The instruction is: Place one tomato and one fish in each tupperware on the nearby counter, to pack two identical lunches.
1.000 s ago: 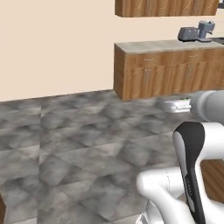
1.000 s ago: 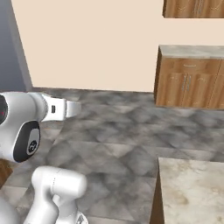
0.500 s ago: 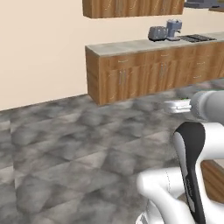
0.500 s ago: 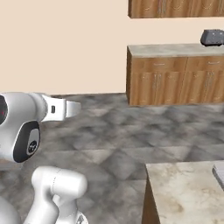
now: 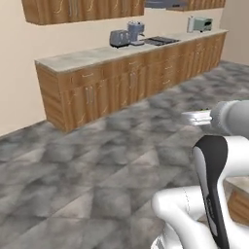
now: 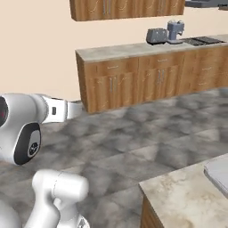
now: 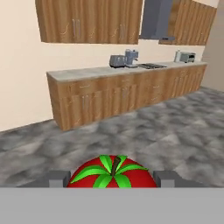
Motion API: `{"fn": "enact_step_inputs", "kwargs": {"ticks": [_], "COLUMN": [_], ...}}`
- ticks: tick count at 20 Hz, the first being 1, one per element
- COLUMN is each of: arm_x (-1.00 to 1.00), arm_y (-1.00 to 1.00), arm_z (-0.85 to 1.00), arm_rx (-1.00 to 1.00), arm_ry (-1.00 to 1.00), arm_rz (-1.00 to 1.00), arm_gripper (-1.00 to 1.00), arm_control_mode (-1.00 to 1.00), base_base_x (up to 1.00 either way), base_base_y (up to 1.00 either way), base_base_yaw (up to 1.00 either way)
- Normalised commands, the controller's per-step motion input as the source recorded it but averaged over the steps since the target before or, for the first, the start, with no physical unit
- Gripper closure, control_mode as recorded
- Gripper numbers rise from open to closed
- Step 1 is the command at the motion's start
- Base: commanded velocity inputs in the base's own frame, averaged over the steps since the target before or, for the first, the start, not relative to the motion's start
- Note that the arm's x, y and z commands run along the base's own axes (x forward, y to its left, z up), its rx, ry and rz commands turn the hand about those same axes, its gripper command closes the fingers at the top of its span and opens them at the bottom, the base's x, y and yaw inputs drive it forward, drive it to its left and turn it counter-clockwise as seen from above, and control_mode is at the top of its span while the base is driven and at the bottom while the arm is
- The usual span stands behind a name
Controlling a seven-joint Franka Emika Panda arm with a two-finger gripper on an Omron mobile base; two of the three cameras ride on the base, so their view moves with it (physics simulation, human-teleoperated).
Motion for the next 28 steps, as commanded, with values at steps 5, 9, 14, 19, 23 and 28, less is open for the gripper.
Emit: {"fn": "enact_step_inputs", "kwargs": {"ticks": [5, 9, 14, 19, 23, 28], "arm_x": [0.0, 0.0, 0.0, 0.0, 0.0, 0.0], "arm_y": [0.0, 0.0, 0.0, 0.0, 0.0, 0.0], "arm_z": [0.0, 0.0, 0.0, 0.0, 0.0, 0.0], "arm_rx": [0.0, 0.0, 0.0, 0.0, 0.0, 0.0], "arm_ry": [0.0, 0.0, 0.0, 0.0, 0.0, 0.0], "arm_rz": [0.0, 0.0, 0.0, 0.0, 0.0, 0.0], "arm_gripper": [1.0, 1.0, 1.0, 1.0, 1.0, 1.0], "arm_control_mode": [1.0, 1.0, 1.0, 1.0, 1.0, 1.0], "base_base_x": [0.6, 0.59, 0.64, 0.82, 0.84, 0.36], "base_base_y": [0.23, 0.2, 0.31, 0.53, 0.48, 0.08], "base_base_yaw": [-0.65, -0.66, -0.63, -0.58, -0.58, -0.65]}}
